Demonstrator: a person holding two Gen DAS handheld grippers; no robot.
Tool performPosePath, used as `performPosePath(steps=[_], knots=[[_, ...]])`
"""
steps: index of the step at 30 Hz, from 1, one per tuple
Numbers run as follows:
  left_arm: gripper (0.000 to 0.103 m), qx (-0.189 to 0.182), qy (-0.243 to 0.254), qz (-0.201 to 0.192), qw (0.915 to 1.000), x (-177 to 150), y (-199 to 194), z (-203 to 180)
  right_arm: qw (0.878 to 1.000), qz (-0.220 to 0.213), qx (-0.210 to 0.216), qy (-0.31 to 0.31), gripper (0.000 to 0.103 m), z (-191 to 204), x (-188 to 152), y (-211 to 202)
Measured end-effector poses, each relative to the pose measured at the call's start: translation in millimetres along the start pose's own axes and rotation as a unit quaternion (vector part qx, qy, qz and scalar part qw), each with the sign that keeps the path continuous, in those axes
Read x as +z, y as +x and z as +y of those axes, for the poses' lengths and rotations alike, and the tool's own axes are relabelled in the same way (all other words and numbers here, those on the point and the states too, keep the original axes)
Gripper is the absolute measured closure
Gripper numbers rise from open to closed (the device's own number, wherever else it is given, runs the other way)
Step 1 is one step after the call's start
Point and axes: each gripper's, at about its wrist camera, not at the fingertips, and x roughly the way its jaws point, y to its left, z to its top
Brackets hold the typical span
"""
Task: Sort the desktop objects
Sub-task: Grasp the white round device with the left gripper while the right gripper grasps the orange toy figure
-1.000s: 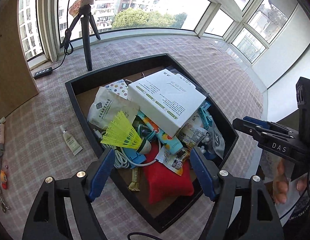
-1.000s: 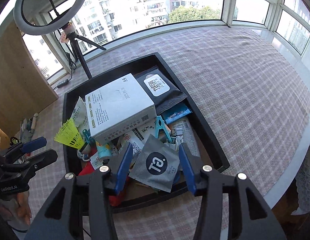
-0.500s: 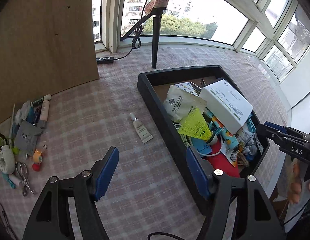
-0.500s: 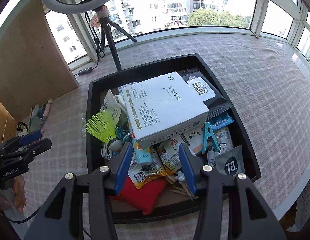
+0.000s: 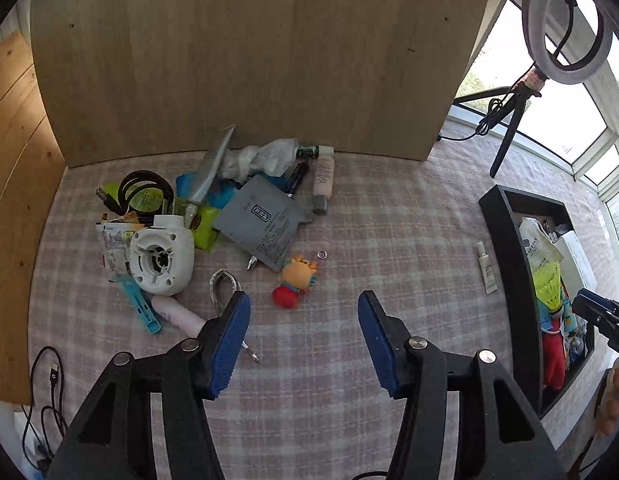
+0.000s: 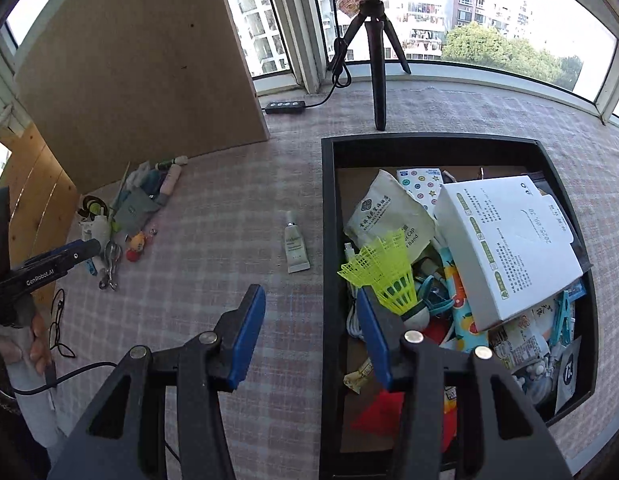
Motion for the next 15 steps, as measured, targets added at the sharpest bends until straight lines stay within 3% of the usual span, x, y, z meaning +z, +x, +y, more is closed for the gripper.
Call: performPosePath(steps=[6,15], knots=[[0.057,0.031,-0.045,0.003,0.9985,5,4,63,0.998,0.026,0.046,-0.025,0.056,74,21,32],[0.069,0.03,-0.086,0.023,0.9956,11,27,110,0.993,0.078,0.078,-0.044,0.059,168,35,92]])
